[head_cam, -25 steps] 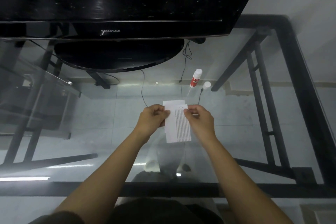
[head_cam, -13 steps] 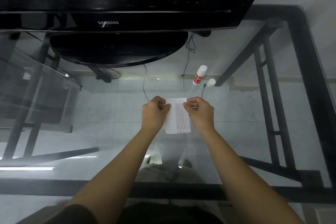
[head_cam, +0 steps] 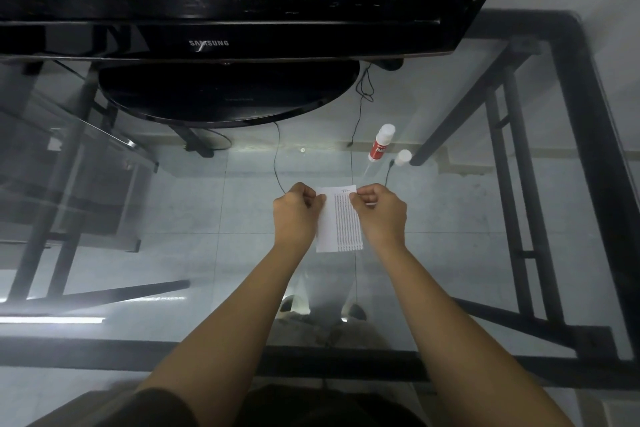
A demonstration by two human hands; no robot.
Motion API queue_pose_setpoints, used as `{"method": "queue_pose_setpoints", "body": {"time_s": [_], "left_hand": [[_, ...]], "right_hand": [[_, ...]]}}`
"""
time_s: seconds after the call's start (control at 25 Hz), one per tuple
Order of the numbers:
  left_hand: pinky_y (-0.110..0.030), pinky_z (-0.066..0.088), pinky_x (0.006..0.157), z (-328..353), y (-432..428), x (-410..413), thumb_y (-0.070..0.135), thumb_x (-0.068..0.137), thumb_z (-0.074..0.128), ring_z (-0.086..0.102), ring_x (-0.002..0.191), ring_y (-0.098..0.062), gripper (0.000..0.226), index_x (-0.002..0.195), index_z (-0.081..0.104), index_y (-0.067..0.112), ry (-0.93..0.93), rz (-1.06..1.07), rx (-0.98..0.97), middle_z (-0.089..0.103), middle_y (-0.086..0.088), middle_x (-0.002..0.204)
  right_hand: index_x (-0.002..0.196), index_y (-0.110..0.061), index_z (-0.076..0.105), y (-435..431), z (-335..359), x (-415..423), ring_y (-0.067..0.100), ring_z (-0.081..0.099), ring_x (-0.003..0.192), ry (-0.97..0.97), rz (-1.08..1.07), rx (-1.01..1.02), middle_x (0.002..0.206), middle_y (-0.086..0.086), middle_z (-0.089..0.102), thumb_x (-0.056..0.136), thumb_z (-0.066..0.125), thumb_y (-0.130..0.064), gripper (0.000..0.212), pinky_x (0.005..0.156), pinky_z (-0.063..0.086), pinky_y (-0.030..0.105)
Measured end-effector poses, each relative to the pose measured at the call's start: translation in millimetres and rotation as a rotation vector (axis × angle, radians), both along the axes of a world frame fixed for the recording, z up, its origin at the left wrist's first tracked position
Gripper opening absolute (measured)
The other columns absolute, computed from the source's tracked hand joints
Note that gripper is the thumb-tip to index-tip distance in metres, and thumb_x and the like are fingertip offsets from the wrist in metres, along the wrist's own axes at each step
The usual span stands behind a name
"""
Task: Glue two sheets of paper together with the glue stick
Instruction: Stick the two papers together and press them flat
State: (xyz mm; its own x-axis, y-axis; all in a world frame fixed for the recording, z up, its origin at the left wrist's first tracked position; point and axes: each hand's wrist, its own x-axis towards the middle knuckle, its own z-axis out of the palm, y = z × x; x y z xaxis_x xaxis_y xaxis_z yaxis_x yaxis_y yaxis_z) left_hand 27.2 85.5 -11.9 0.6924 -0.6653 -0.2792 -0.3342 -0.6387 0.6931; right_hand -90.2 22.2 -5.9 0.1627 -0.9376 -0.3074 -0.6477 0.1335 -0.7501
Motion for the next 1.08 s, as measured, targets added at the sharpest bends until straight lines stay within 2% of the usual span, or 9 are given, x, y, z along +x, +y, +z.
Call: {"method": "queue_pose_setpoints", "body": {"time_s": [0.28,0.4,0.52,0.64,0.72,0.8,0.92,1.0,1.08], "left_hand": [[-0.023,0.045,0.062,1,-3,-3,0.021,0.088,0.061,0.057,0.069,-0.018,0.018,0.09,0.061,0.003,-0.014,0.015,0.042,0.068,-0.011,0.087],[-0.023,0.043,0.057,2,-6,-3,0.019,0.087,0.061,0.056,0.066,-0.018,0.016,0.086,0.059,0.003,-0.035,0.011,0.062,0.068,-0.011,0.084],[-0.019,0.037,0.05,3,-6,0,0.022,0.085,0.062,0.053,0.062,-0.016,0.017,0.079,0.056,0.008,-0.034,0.017,0.094,0.066,-0.009,0.08],[-0.027,0.044,0.056,2,-4,3,0.029,0.084,0.064,0.057,0.065,-0.021,0.022,0.079,0.056,0.01,-0.071,-0.039,0.115,0.064,-0.007,0.076],[-0.028,0.046,0.057,1,-2,6,0.034,0.084,0.063,0.059,0.066,-0.023,0.023,0.08,0.055,0.013,-0.108,-0.08,0.137,0.061,-0.004,0.075],[-0.029,0.048,0.057,1,-1,9,0.036,0.084,0.062,0.059,0.066,-0.023,0.023,0.08,0.054,0.016,-0.13,-0.105,0.145,0.061,-0.002,0.075],[-0.03,0.049,0.057,-3,4,9,0.032,0.085,0.063,0.059,0.066,-0.023,0.02,0.08,0.054,0.015,-0.131,-0.118,0.109,0.063,-0.004,0.076],[-0.03,0.049,0.062,-4,12,11,0.025,0.085,0.064,0.058,0.07,-0.021,0.016,0.088,0.057,0.011,-0.189,-0.168,-0.01,0.064,-0.007,0.084],[-0.031,0.049,0.078,-5,19,19,0.02,0.089,0.058,0.06,0.09,-0.023,0.019,0.105,0.06,0.008,-0.277,-0.35,-0.21,0.066,-0.01,0.104]], "right_hand": [[0.088,-0.012,0.063,2,-6,3,0.009,0.056,0.069,0.032,-0.01,-0.073,0.092,0.003,0.07,0.085,0.064,-0.023,0.011,0.055,0.037,0.01],[0.092,-0.012,0.06,3,-11,5,0.013,0.059,0.072,0.085,0.018,-0.148,0.092,0.005,0.068,0.085,0.065,-0.023,0.014,0.062,0.043,0.016],[0.1,-0.016,0.052,6,-13,3,0.014,0.055,0.08,0.181,0.147,-0.257,0.1,0.005,0.059,0.086,0.063,-0.026,0.02,0.069,0.043,0.019],[0.113,-0.016,0.057,9,-18,-13,0.023,0.056,0.106,0.279,0.459,-0.425,0.119,0.005,0.06,0.089,0.059,-0.027,0.026,0.087,0.043,0.032],[0.126,-0.019,0.052,10,-20,-25,0.022,0.045,0.127,0.329,0.639,-0.445,0.136,0.003,0.052,0.093,0.05,-0.03,0.035,0.104,0.031,0.04],[0.137,-0.023,0.039,12,-21,-32,0.018,0.026,0.139,0.383,0.728,-0.395,0.149,-0.002,0.036,0.096,0.039,-0.037,0.043,0.113,0.012,0.041],[0.146,-0.027,0.015,13,-21,-33,0.014,-0.001,0.144,0.477,0.819,-0.332,0.157,-0.008,0.009,0.095,0.027,-0.049,0.057,0.11,-0.01,0.043],[0.146,-0.029,0.004,12,-21,-33,0.014,-0.01,0.143,0.522,0.869,-0.318,0.157,-0.009,-0.002,0.093,0.022,-0.055,0.062,0.108,-0.015,0.046],[0.146,-0.03,0.0,9,-19,-34,0.013,-0.013,0.142,0.533,0.907,-0.292,0.156,-0.01,-0.006,0.092,0.021,-0.058,0.064,0.109,-0.014,0.049]]}}
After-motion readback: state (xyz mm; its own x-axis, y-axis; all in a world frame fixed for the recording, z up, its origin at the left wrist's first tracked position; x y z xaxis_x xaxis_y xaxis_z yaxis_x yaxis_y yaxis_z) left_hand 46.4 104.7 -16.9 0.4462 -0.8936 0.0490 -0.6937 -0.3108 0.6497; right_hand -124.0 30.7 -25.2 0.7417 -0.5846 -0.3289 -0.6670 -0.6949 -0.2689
